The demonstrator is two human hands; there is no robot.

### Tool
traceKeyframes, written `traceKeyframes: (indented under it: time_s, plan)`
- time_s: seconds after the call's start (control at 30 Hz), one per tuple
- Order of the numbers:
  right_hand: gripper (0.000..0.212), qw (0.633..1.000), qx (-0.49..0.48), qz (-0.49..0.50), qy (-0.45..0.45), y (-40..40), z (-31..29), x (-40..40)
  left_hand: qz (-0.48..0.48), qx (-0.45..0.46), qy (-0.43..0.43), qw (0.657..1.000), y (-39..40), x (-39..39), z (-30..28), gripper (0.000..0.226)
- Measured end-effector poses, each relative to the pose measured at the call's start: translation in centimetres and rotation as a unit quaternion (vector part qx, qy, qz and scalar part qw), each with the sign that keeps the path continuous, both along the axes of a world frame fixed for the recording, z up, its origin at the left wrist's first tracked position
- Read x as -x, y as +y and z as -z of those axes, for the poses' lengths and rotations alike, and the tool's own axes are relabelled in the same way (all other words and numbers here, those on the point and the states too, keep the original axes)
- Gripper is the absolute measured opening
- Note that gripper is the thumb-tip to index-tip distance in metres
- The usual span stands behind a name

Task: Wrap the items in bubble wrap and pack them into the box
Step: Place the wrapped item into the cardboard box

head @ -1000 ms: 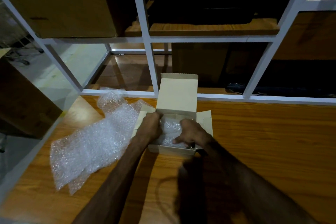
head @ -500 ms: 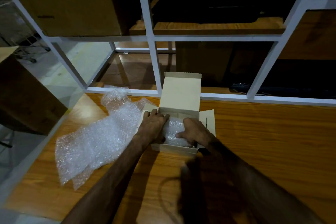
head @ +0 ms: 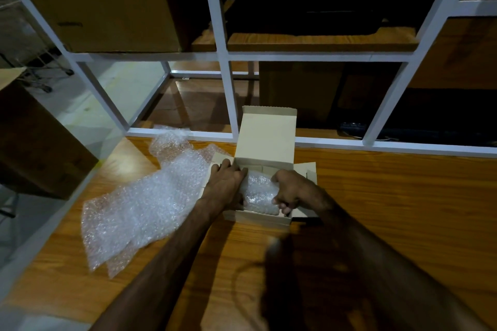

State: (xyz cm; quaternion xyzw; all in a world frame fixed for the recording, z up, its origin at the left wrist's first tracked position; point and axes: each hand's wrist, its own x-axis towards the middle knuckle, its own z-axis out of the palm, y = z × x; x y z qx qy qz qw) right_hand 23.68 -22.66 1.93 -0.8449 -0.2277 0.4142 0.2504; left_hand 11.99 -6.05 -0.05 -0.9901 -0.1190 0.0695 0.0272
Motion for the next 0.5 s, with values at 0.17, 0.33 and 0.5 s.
traceKeyframes:
  time_s: [0.17,0.33,0.5]
  plan:
    - [0.053,0.996,0.018,-0.026,-0.085,-0.2,0.2,0.5,-0.005,0.005,-0.011,1.000,-0.1,0.5,0.5,0.096]
    - [0.060,0.979,-0.046,-0.052,-0.192,-1.2,-0.5,1.6,-0.012,0.034,-0.054,0.998,-0.6,1.5,0.2,0.068]
    - [0.031,0.962,-0.176,0.034,-0.208,-3.5,-0.1,5.1,0.001,0.114,-0.209,0.971,-1.1,4.7,0.6,0.039]
